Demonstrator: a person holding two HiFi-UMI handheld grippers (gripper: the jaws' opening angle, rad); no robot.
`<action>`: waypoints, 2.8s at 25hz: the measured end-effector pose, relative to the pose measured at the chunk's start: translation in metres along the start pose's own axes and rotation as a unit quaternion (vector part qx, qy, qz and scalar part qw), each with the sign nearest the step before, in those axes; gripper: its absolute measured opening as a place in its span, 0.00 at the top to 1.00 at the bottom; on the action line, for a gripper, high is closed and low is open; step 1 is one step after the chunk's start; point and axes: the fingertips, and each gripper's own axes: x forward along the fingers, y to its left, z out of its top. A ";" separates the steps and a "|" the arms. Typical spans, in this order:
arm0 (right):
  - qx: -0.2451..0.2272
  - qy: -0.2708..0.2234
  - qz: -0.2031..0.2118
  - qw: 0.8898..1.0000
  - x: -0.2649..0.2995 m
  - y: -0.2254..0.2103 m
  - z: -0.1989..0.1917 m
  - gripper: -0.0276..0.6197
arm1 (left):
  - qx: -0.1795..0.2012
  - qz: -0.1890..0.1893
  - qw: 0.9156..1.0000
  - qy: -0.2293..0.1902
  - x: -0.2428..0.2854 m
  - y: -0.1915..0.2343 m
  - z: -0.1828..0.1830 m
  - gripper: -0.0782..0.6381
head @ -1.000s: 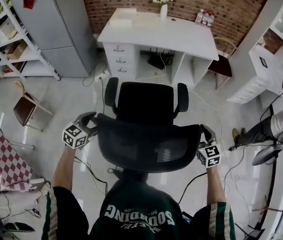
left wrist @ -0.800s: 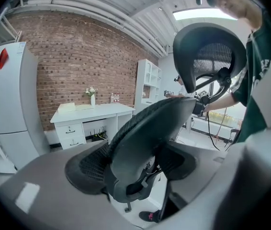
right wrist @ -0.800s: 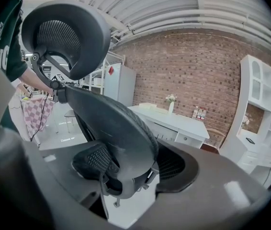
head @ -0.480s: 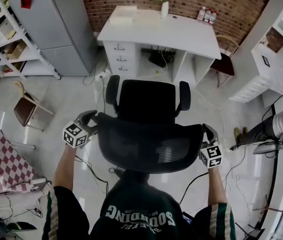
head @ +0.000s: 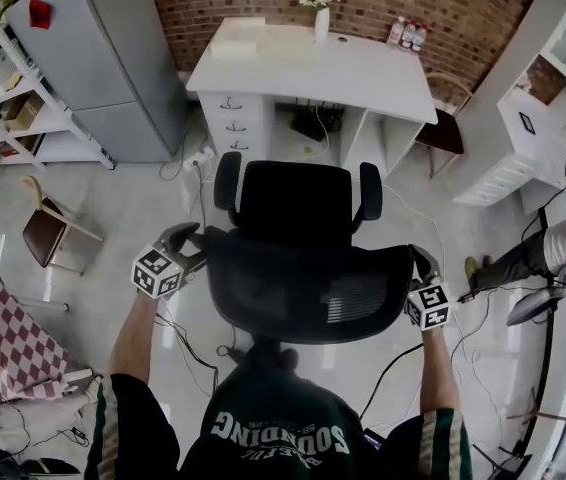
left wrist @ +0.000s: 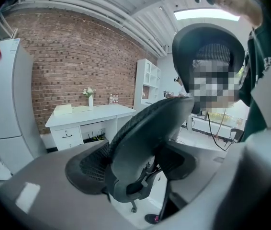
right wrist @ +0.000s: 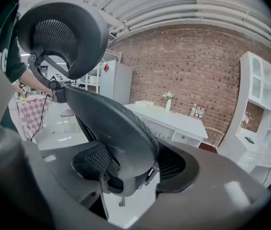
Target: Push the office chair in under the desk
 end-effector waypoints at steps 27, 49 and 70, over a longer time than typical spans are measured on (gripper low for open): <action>0.018 0.014 -0.039 0.999 0.081 -0.046 0.037 0.52 | 0.022 -0.015 1.000 0.004 0.063 0.096 0.041 0.47; 0.007 0.002 -0.049 0.999 0.144 -0.111 0.065 0.53 | 0.015 -0.015 1.000 0.008 0.129 0.157 0.079 0.47; 0.007 0.010 -0.042 0.999 0.171 -0.167 0.075 0.53 | 0.001 0.004 1.000 -0.026 0.176 0.173 0.106 0.47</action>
